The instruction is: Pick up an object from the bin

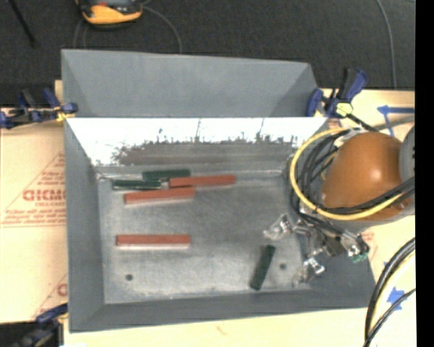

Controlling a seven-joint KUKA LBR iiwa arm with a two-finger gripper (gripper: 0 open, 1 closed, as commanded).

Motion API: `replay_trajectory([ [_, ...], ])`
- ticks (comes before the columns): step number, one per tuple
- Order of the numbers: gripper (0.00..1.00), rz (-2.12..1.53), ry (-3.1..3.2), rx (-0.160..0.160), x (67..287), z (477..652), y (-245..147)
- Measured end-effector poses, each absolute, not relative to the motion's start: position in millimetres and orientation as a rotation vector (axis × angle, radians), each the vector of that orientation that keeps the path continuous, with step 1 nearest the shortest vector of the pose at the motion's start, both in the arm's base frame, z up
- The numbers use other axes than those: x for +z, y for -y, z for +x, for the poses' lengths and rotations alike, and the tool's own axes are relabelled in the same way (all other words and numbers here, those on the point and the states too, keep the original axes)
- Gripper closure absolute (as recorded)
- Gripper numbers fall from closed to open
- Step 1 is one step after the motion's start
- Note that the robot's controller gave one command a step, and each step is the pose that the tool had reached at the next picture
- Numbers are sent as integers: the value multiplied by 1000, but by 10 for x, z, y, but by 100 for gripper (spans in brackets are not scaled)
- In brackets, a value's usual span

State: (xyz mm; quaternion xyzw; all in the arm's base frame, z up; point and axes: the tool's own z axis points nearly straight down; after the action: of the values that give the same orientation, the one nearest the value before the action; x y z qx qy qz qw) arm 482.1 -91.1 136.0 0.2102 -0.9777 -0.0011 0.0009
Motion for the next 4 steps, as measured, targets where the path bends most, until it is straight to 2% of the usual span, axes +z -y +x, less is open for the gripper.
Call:
replay_trajectory([
  [1,0,1021,2973,1,1237,4769,735],
  [2,0,1210,2900,1,737,5016,570],
  [3,100,1299,2846,-6,647,5158,503],
  [4,100,1315,2841,-4,651,5155,505],
])
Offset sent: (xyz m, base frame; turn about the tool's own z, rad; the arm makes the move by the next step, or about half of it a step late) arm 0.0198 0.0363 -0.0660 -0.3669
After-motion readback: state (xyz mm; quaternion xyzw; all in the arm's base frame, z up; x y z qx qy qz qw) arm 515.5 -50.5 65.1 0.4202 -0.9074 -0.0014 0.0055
